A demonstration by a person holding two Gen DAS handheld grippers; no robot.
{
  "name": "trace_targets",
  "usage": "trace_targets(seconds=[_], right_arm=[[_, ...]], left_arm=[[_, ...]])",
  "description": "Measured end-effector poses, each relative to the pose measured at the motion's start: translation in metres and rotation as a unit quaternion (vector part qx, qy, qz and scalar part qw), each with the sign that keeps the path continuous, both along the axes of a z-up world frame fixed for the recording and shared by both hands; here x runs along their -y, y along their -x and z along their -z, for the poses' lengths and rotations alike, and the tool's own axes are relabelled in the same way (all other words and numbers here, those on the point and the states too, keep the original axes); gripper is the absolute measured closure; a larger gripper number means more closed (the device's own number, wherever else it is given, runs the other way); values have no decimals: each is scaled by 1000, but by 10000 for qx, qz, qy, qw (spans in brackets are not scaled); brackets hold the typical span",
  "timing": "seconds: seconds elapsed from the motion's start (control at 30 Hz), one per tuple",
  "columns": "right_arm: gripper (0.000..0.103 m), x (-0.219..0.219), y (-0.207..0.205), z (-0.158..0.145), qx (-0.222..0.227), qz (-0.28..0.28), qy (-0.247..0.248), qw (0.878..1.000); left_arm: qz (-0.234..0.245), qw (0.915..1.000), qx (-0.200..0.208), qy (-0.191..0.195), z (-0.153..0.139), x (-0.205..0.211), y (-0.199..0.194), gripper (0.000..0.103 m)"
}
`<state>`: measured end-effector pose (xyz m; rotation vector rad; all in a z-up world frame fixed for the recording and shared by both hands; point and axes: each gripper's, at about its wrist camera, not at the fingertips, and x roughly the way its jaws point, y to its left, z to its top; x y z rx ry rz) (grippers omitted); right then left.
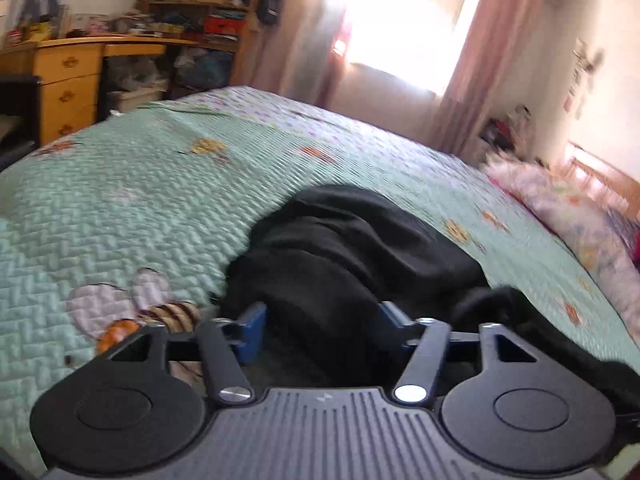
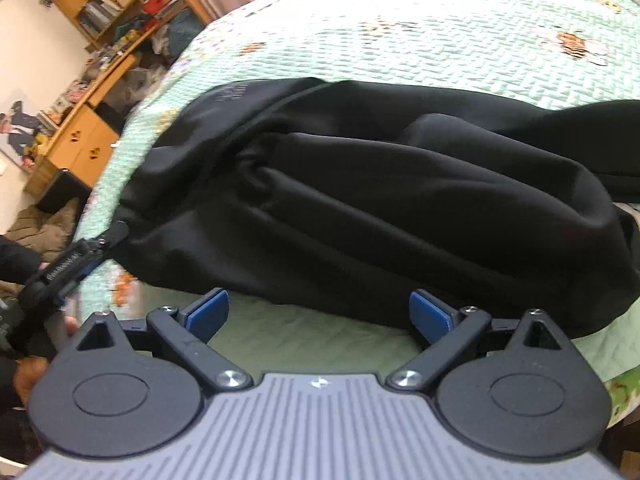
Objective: Fold clothes
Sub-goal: 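Fold the garment over onto itself with the left gripper and release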
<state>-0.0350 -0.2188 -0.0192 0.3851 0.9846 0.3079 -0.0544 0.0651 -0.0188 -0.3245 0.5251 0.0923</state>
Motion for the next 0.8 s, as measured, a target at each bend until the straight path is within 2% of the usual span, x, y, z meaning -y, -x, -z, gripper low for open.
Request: trace_targets(seconds=[0.03, 0.17, 0.2, 0.23, 0.3, 0.37, 0.47, 0.6, 0.67, 0.8], right_arm=[[6, -7, 0, -6, 36, -62, -5, 10000], [6, -40, -3, -23, 246, -477, 58, 9985], [6, -50, -2, -26, 386, -594, 199, 9973], [6, -62, 0, -28, 674, -700, 539, 9938], [6, -87, 6, -32, 1246, -905, 1216, 9806], [6, -113, 11, -36, 1807, -1103, 1883, 9590], [6, -150, 17, -40, 2590, -1411, 2811, 9132], [6, -197, 4, -32, 3261, -2049, 3541, 8522], [6, -216, -14, -27, 3289, -2282, 3542, 8451], [6, -250, -57, -15, 2931, -2674, 3308, 8563]], left_arm=[[-163, 9999, 40, 25, -1, -6, 4, 17], [-532, 9980, 64, 322, 1, -27, 9, 14], [-565, 9975, 45, 422, 3, -31, 8, 13], [-609, 9969, 28, 492, 7, -35, 8, 12], [-692, 9956, -8, 631, 13, -42, 6, 10], [-698, 9946, -41, 766, 21, -47, 4, 9], [-622, 9937, -17, 928, 31, -54, 4, 8], [-559, 9933, 73, 1011, 38, -63, 3, 8], [-529, 9929, 146, 1057, 38, -68, 4, 8], [-605, 9911, 450, 1096, 34, -78, 11, 8]])
